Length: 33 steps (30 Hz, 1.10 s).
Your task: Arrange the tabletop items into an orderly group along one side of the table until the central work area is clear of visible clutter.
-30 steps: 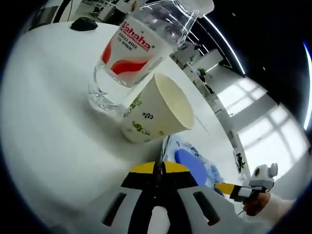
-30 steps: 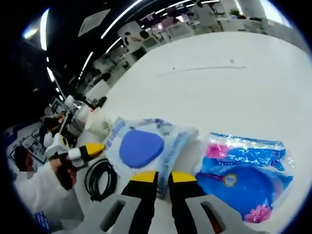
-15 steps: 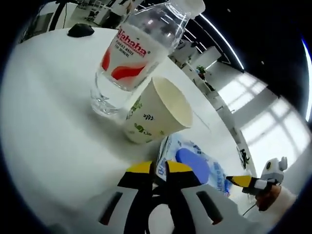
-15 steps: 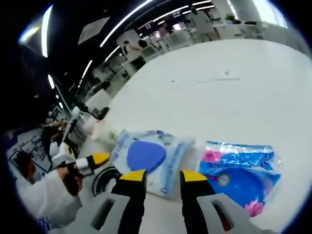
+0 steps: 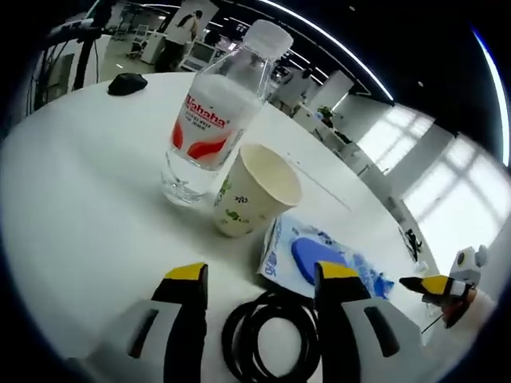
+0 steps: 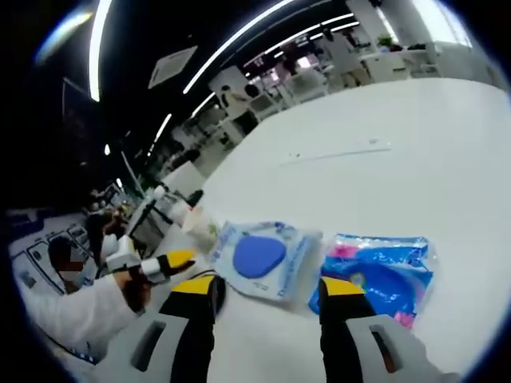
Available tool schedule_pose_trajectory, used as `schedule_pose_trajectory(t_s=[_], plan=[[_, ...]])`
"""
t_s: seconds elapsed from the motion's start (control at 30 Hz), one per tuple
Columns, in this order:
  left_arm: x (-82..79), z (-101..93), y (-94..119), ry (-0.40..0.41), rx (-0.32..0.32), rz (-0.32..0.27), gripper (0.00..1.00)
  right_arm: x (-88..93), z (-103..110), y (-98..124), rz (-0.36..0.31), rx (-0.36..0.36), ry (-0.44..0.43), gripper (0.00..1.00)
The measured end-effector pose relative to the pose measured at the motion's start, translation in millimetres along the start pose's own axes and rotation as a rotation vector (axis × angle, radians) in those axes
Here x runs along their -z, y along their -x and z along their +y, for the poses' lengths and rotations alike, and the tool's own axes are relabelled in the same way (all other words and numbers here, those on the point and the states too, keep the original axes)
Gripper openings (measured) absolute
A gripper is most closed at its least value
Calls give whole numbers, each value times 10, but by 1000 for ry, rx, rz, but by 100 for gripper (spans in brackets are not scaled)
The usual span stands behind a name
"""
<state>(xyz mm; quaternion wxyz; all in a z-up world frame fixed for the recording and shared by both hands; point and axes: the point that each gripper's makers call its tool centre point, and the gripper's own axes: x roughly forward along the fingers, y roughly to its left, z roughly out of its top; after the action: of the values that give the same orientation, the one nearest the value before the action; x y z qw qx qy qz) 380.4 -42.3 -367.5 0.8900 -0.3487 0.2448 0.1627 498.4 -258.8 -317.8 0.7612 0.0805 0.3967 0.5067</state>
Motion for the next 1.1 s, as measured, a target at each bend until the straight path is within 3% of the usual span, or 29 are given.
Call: schedule_pose_trajectory(t_s=[0.13, 0.23, 0.5, 0.63, 0.83, 1.1], plan=[[37, 55, 141, -108, -37, 20, 72, -28, -104, 157, -25, -7, 12, 66], [102, 37, 235, -145, -49, 45, 76, 75, -187, 294, -32, 17, 13, 70], [209, 87, 375, -196, -56, 72, 75, 338, -366, 679, -80, 73, -90, 73], [260, 96, 391, -192, -63, 89, 73, 297, -455, 835, -118, 94, -133, 72], [279, 66, 363, -188, -70, 96, 68, 268, -520, 869, -143, 112, -162, 71], [414, 92, 305, -176, -88, 147, 57, 321, -431, 831, -134, 87, -172, 68]])
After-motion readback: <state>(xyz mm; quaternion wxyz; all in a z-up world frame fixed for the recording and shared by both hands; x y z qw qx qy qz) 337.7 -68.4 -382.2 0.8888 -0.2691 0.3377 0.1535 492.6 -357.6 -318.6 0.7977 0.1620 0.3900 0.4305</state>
